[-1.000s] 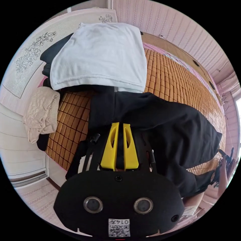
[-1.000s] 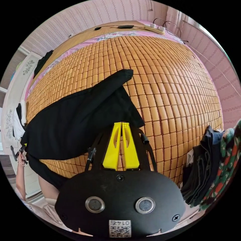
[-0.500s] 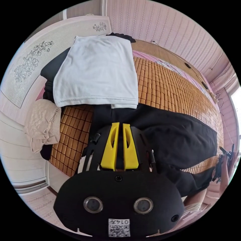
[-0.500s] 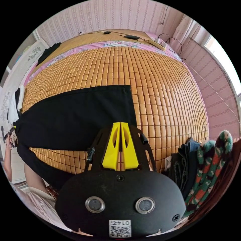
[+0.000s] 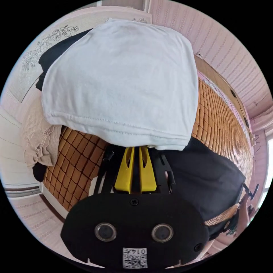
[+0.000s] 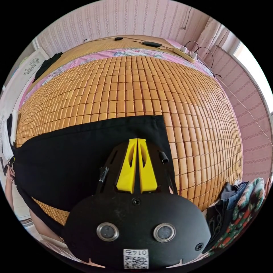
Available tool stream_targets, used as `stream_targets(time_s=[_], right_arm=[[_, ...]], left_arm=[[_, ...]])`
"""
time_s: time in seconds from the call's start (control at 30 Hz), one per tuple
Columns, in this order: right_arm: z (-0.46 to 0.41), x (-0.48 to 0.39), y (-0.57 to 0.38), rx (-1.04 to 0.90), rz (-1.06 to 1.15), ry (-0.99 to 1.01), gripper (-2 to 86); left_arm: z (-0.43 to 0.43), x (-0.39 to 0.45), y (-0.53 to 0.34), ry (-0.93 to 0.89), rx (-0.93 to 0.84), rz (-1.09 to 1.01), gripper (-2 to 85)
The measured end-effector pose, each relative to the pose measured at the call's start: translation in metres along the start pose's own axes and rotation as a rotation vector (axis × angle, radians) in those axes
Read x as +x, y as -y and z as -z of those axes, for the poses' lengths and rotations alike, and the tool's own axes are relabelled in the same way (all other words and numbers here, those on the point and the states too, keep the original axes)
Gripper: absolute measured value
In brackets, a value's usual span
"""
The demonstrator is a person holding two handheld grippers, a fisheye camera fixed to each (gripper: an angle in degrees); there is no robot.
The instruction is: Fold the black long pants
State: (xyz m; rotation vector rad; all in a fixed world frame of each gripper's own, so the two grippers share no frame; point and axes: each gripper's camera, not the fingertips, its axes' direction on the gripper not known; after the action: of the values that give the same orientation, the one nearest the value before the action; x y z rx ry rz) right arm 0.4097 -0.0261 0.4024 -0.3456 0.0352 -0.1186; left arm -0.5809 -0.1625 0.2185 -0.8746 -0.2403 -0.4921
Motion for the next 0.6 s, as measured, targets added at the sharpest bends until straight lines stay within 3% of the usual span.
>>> stream_targets(time_s=[0.17,0.3,0.4,0.6], right_arm=[[0.022,0.019,-0.023,0.080,-0.078,0.072,-0.2],[0.078,0.050,-0.112,0.180,-0.043,0.239,3.5],[0.100,0.083,-0.205,0.094,-0.109,0.215,8.6],[0.088,0.138,-0.361,-0.092,-0.399,0.206,13.3]], left_arm=[[-0.005,0.009,-0.009,0.001,-0.035,-0.057,0.0],[0.020,0.018,-0.064,0.014,0.042,-0.240,0.7],[0.039,0.023,-0.128,-0.053,0.059,-0.354,1.4],[0.028,0.081,-0.252,-0.215,-0.101,-0.630,4.6]])
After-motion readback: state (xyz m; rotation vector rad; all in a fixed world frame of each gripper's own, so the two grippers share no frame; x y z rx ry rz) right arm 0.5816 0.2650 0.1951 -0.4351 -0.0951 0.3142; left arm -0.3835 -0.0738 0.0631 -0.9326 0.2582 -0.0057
